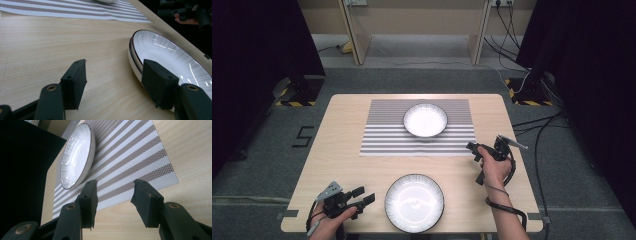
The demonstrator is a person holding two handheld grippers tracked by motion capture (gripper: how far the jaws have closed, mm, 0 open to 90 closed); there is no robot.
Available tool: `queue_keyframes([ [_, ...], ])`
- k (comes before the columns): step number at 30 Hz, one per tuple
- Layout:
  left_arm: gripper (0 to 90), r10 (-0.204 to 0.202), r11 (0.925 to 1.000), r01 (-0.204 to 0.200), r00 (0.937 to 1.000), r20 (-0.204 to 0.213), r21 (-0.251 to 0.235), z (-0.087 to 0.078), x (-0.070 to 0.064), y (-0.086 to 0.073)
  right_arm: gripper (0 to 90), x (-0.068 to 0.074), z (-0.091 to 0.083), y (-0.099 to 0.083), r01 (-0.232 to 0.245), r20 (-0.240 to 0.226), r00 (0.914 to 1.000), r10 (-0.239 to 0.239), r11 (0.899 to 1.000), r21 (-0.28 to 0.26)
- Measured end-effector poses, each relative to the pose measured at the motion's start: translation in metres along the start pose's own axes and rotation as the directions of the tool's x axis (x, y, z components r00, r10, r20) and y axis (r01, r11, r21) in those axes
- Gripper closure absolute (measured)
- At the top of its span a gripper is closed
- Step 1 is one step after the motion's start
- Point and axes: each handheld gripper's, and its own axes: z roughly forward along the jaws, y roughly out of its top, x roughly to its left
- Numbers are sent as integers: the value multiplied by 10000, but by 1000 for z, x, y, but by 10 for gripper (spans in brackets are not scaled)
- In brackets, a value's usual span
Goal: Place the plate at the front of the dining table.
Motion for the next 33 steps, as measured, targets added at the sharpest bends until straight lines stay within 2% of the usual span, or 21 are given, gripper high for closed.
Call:
queue_keyframes([
  [14,362,16,10000,-16,10000,6,23,0,0,0,533,-11,-14,-16,-12,-140,9999,13,10000,55],
  [18,362,20,10000,-20,10000,-13,19,0,0,0,531,-16,-15,-19,2,-59,10000,-1,10000,90],
  [33,362,23,10000,-23,10000,-8,31,0,-1,-1,529,-20,-24,-33,123,-78,9999,-123,9999,79],
])
